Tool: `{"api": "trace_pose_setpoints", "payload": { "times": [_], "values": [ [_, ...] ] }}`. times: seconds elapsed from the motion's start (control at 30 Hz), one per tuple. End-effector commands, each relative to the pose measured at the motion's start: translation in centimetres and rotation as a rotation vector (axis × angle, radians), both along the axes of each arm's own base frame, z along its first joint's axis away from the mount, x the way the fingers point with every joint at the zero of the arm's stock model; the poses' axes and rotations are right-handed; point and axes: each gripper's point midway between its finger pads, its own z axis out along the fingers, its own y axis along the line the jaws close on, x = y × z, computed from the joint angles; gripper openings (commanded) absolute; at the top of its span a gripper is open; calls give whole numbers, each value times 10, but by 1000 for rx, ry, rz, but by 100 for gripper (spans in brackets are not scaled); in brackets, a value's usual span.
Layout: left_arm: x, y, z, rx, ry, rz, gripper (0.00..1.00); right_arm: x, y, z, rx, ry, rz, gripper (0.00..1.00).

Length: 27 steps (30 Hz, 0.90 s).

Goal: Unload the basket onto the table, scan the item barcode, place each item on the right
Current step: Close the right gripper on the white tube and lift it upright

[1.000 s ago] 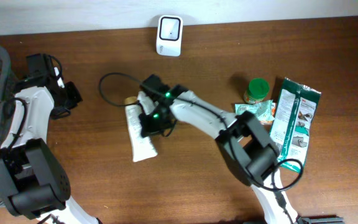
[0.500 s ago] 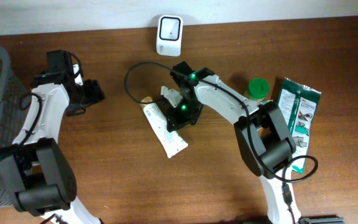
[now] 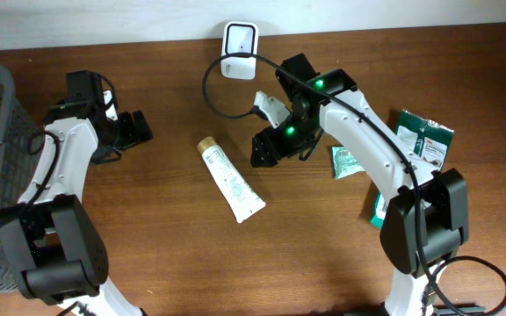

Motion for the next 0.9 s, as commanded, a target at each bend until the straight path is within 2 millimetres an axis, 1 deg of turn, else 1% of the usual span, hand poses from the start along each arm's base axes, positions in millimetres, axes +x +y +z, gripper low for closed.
{"api": "trace_pose_setpoints", "payload": {
  "times": [0.0,0.1,0.13,0.17,0.3,0.4,0.47,0.57,0.63,0.73,0.8,0.87],
  "values": [
    [-2,-1,-5,-11,13,-7,99,-4,2,-25,-1,20,19,77],
    [-2,-1,-5,-11,13,-7,99,-13,13,-56,81,39,34,81],
    [-2,-1,-5,-11,13,-7,99,-14,16,-61,105,39,37,81],
    [-2,-1,-5,-11,13,-7,99,-17,22,-71,156,36,41,83],
    [-2,-1,-5,-11,13,-7,99,-15,28,-91,197,44,-38,88],
    [-2,-1,-5,-11,13,-7,99,-21,43,-104,206,60,-19,88],
    [-2,-1,-5,-10,13,-6,99,-26,51,-108,197,65,-5,88],
    [-2,-1,-5,-11,13,-7,99,-22,55,-111,193,86,-69,86],
    [-2,-1,-5,-11,13,-7,99,-20,60,-120,176,107,-116,85],
    [-2,-1,-5,-10,13,-6,99,-16,64,-129,164,118,-165,78],
    [-2,-1,-5,-11,13,-7,99,-12,61,-137,129,128,-222,76],
    [-2,-1,-5,-11,13,-7,99,-13,61,-140,126,134,-223,74]
  ]
}}
